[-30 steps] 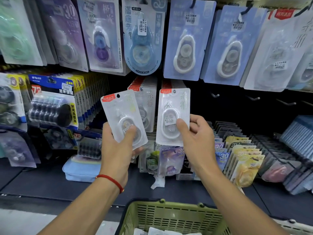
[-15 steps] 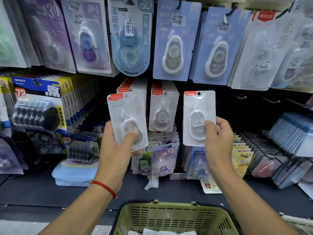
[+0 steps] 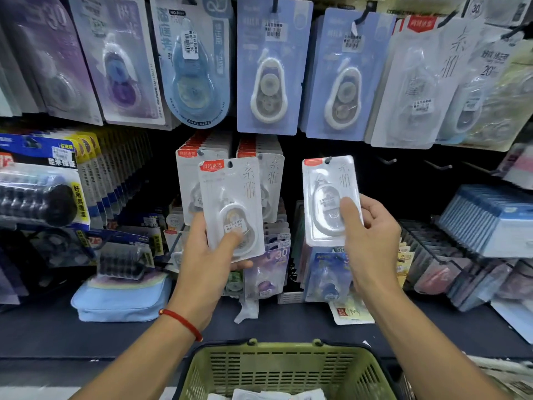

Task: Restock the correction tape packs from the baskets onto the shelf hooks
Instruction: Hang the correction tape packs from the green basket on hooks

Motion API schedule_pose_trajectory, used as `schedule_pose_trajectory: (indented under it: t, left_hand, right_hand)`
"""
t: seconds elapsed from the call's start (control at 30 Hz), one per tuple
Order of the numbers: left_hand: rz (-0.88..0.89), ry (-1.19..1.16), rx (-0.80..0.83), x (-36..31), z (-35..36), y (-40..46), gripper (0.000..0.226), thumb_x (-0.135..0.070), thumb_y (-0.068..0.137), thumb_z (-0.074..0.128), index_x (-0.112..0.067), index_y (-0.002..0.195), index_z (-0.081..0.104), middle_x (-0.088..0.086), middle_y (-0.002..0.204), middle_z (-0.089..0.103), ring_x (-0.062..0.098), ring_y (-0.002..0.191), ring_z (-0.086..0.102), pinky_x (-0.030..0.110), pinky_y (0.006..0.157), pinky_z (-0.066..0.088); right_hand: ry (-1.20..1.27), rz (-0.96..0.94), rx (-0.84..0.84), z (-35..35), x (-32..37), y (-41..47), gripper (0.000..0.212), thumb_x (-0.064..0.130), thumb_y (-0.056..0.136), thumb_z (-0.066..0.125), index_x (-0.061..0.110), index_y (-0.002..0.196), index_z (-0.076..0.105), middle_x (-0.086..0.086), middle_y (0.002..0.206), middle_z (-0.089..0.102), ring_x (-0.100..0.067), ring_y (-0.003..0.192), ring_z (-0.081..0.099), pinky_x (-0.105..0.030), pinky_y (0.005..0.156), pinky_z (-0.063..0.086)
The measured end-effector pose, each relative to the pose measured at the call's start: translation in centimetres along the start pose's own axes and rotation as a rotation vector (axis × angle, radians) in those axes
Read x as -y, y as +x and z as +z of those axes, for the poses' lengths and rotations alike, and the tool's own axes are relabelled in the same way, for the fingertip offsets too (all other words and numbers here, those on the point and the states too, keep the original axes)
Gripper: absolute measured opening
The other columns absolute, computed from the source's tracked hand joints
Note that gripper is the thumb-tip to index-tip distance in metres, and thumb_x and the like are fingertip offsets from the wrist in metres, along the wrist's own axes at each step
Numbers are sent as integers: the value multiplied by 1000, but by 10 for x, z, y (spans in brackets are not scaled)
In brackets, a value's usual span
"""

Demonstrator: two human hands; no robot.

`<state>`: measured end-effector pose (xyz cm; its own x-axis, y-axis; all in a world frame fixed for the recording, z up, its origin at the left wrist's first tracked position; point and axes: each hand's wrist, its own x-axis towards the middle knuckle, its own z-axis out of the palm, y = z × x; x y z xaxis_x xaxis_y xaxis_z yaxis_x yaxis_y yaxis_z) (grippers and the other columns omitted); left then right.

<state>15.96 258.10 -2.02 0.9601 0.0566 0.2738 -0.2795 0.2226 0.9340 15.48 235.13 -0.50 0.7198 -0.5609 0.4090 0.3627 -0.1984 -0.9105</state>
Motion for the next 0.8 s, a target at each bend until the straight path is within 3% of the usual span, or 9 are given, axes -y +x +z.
schedule_pose_trajectory:
  t: [0.07, 0.17, 0.27, 0.37, 0.47, 0.53, 0.6, 0.63, 0.8]
  left_hand:
    - [-13, -10, 26, 1, 5, -1, 29, -6, 101, 63, -26, 121, 60, -14, 106, 75, 18, 98, 76, 39, 64, 66]
    - [-60, -41, 91, 4, 12, -4, 28, -10, 101, 65, -29, 121, 60, -6, 115, 75, 21, 104, 75, 43, 67, 66]
    - [-72, -35, 217, 9, 20, -7, 32, -14, 102, 65, -32, 127, 59, -5, 120, 74, 22, 107, 75, 43, 70, 66]
    - [-56, 16, 296, 16, 25, -5, 40, -19, 101, 67, -31, 138, 56, -3, 124, 75, 21, 109, 75, 41, 74, 66]
    - [107, 326, 251, 21, 24, 8, 47, -23, 104, 63, -37, 147, 53, -12, 140, 66, 6, 130, 61, 27, 99, 57]
    - [252, 631, 201, 21, 25, 22, 53, -18, 106, 56, -30, 157, 44, -14, 159, 46, -1, 146, 39, 18, 120, 32]
    - [299, 800, 218, 21, 28, 32, 65, -6, 102, 54, -23, 162, 35, -14, 169, 26, -3, 153, 23, 1, 117, 12]
    - [300, 849, 239, 23, 30, 36, 72, -1, 99, 54, -21, 164, 31, -14, 172, 19, -3, 155, 19, -5, 111, 9]
    - [334, 874, 284, 31, 33, 36, 77, 6, 92, 57, -22, 161, 36, -17, 173, 12, -16, 148, 15, -10, 100, 13]
  right_hand:
    - [-121, 34, 56, -3, -1, 2, 34, 41, 100, 67, 23, 129, 67, 8, 105, 78, -13, 102, 75, -18, 74, 57]
    - [-522, -43, 122, -3, -1, -2, 55, 48, 99, 65, 23, 147, 53, 4, 137, 60, -16, 127, 57, -37, 103, 51]
    - [-401, -74, 369, 7, 2, -19, 30, 47, 100, 65, 35, 127, 66, 18, 124, 68, 2, 112, 62, -31, 98, 53]
    - [-248, -43, 543, 16, -5, -30, 12, 42, 100, 67, 34, 109, 70, 18, 105, 76, -1, 96, 70, -22, 82, 55]
    - [-107, 2, 404, 17, -7, -23, 10, 33, 102, 67, 28, 110, 64, 7, 104, 77, -8, 93, 74, -28, 78, 58]
    - [-49, 21, 269, 13, -8, -13, 12, 33, 104, 65, 26, 113, 62, 3, 105, 77, -11, 94, 75, -32, 78, 59]
    - [-21, 22, 165, 6, -8, -4, 14, 35, 104, 64, 26, 114, 62, 3, 106, 77, -13, 96, 75, -34, 79, 57]
    - [-15, 22, 137, 3, -10, -1, 14, 36, 104, 64, 27, 114, 62, 3, 106, 77, -14, 96, 74, -36, 80, 57]
    - [22, 73, 152, -4, -16, 6, 18, 36, 105, 62, 24, 118, 63, 2, 107, 79, -18, 102, 75, -48, 94, 59]
